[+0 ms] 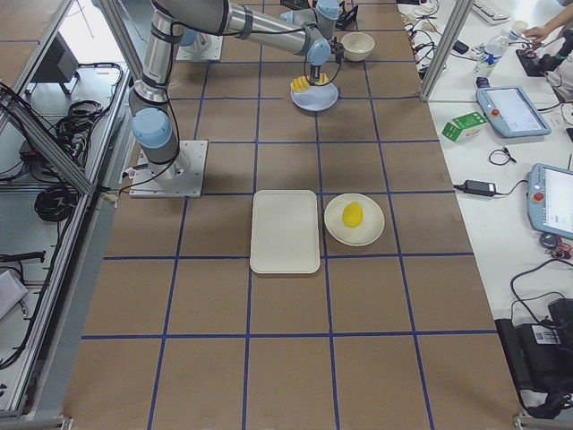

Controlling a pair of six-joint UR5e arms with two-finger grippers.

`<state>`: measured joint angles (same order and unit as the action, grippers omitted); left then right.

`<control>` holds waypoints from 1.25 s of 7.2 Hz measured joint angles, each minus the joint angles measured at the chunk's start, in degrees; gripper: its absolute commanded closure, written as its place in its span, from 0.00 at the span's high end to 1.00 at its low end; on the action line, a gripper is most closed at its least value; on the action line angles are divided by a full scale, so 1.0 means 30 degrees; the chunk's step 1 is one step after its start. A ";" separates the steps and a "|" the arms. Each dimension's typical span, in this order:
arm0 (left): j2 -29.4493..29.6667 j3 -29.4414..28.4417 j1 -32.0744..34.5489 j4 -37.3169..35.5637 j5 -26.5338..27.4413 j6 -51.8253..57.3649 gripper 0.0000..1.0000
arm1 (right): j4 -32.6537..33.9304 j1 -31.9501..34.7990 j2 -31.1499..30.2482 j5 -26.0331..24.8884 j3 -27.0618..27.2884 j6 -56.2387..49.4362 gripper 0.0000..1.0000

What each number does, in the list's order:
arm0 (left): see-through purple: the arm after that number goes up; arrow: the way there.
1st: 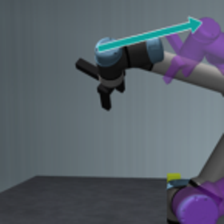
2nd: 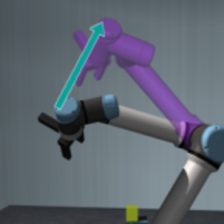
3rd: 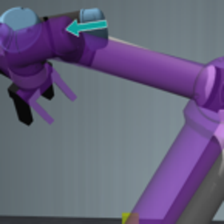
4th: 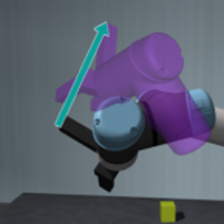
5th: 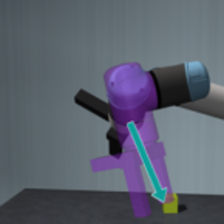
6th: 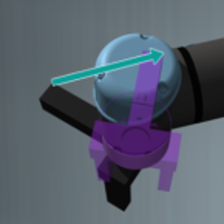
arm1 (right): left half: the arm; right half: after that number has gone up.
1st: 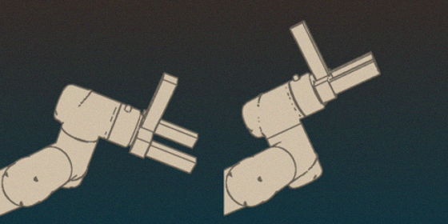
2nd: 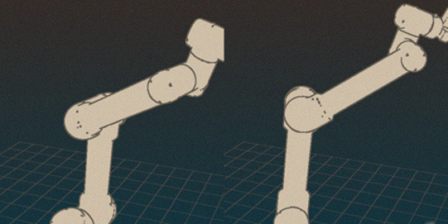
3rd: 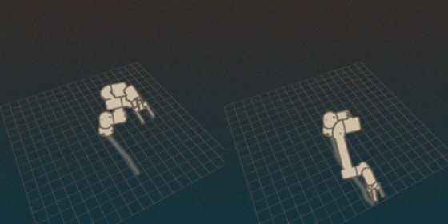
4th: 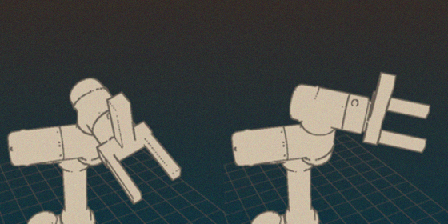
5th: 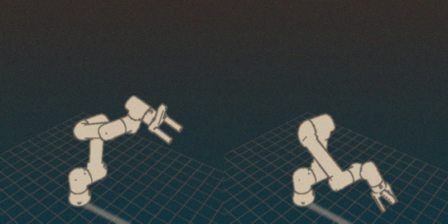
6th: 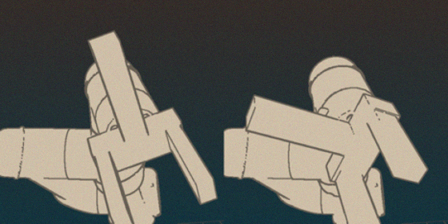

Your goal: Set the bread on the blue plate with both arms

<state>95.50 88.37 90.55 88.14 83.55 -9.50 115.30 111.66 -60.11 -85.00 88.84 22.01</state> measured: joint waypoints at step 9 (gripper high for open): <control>-0.1618 0.0071 -0.0055 0.0695 0.2439 0.3282 1.00 | -0.0165 -0.0436 -0.0535 -0.0267 0.0033 -0.0484 1.00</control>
<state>90.65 88.58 90.39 90.22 90.87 0.35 114.81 110.35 -61.71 -85.81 88.94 20.56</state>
